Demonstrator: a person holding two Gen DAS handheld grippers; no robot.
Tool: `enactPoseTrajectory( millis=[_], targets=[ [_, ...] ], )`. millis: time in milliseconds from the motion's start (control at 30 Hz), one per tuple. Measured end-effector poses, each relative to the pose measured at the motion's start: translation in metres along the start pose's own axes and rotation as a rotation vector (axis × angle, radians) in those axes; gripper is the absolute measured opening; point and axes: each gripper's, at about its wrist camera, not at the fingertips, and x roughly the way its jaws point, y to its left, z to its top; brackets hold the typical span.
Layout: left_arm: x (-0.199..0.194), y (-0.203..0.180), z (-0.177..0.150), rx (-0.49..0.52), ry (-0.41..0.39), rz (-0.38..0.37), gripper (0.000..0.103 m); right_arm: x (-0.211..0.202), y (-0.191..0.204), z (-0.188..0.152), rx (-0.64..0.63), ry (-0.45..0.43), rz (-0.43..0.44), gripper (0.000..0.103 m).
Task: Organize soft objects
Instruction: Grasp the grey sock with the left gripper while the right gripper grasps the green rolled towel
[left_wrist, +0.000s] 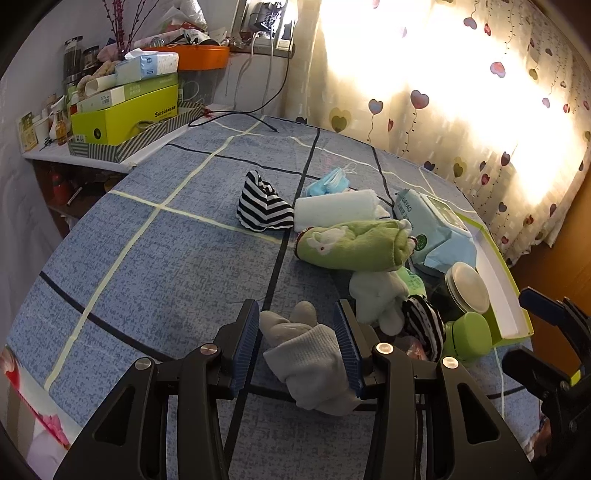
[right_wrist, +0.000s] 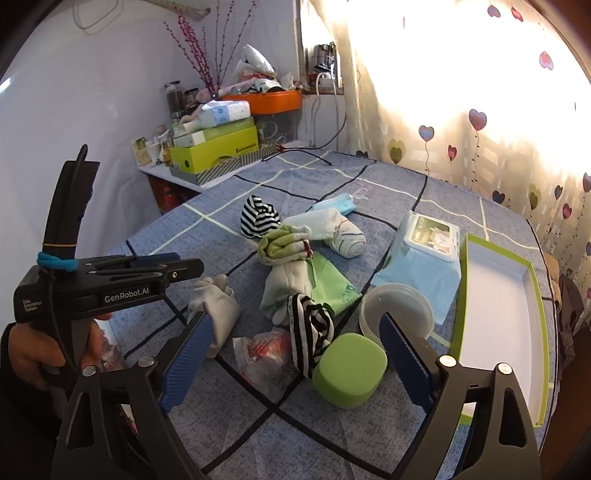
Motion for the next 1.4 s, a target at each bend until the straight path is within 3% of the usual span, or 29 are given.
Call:
enactPoseTrajectory(
  millis=[67, 100, 167, 500, 533, 600, 867, 1100, 1233, 1400],
  targets=[
    [0.001, 0.003, 0.000, -0.007, 0.004, -0.006, 0.043, 0.006, 0.002, 0.004, -0.010, 0.004, 0.009, 0.086],
    [0.002, 0.004, -0.001, -0.012, 0.007, -0.009, 0.043, 0.009, 0.004, 0.005, -0.015, 0.008, 0.015, 0.074],
    [0.004, 0.008, -0.002, -0.021, 0.013, -0.018, 0.043, 0.016, 0.006, 0.008, -0.022, 0.021, 0.028, 0.063],
    [0.016, 0.004, -0.013, -0.001, 0.068, -0.058, 0.043, 0.037, 0.011, 0.012, -0.037, 0.061, 0.048, 0.063],
    [0.018, 0.004, -0.015, -0.001, 0.075, -0.059, 0.045, 0.037, 0.011, 0.012, -0.036, 0.061, 0.047, 0.063],
    [0.021, 0.003, -0.018, -0.002, 0.088, -0.055, 0.059, 0.038, 0.010, 0.012, -0.033, 0.064, 0.046, 0.063],
    [0.033, -0.003, -0.023, -0.017, 0.130, -0.074, 0.059, 0.045, 0.008, 0.011, -0.033, 0.080, 0.054, 0.063],
    [0.053, -0.018, -0.027, -0.023, 0.197, -0.142, 0.059, 0.045, 0.005, 0.012, -0.025, 0.080, 0.046, 0.063],
    [0.053, -0.019, -0.028, -0.022, 0.183, -0.150, 0.059, 0.046, 0.002, 0.013, -0.023, 0.085, 0.040, 0.063],
    [0.046, -0.013, -0.025, -0.022, 0.151, -0.168, 0.039, 0.053, 0.002, 0.018, -0.028, 0.089, 0.039, 0.063]
  ],
)
